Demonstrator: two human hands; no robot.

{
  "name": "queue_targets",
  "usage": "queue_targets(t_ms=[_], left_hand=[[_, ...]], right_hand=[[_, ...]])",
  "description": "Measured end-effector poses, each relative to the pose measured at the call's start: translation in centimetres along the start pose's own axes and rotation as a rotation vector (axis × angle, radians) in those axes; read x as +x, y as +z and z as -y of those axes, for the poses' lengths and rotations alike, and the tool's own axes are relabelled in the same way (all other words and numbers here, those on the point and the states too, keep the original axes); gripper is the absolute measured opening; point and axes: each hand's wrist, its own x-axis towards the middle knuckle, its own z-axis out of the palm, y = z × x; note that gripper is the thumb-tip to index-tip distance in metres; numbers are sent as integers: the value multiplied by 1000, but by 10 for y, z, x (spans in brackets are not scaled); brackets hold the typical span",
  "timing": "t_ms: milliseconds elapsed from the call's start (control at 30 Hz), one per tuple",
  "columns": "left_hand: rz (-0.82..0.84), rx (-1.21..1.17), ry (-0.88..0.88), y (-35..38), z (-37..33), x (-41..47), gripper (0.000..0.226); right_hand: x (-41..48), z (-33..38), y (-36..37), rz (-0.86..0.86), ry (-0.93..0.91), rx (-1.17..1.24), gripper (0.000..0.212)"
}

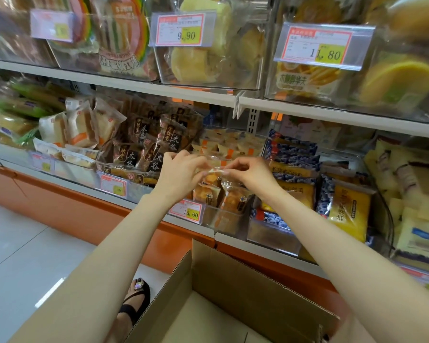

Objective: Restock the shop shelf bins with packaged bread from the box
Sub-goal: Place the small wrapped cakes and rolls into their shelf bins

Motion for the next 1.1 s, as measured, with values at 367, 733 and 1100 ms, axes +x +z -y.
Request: queue_targets(t_ms=[367, 733, 1100], left_hand=[[-48, 58, -53, 2, 15, 11, 22], [30, 111, -235, 14, 26, 16, 14], [63, -6, -292, 4, 25, 14, 11]], right_hand=[[7, -6, 0, -13, -43, -270, 7], [5, -1, -16, -82, 67, 152, 9], [6, 1, -13, -103, 83, 184, 9]])
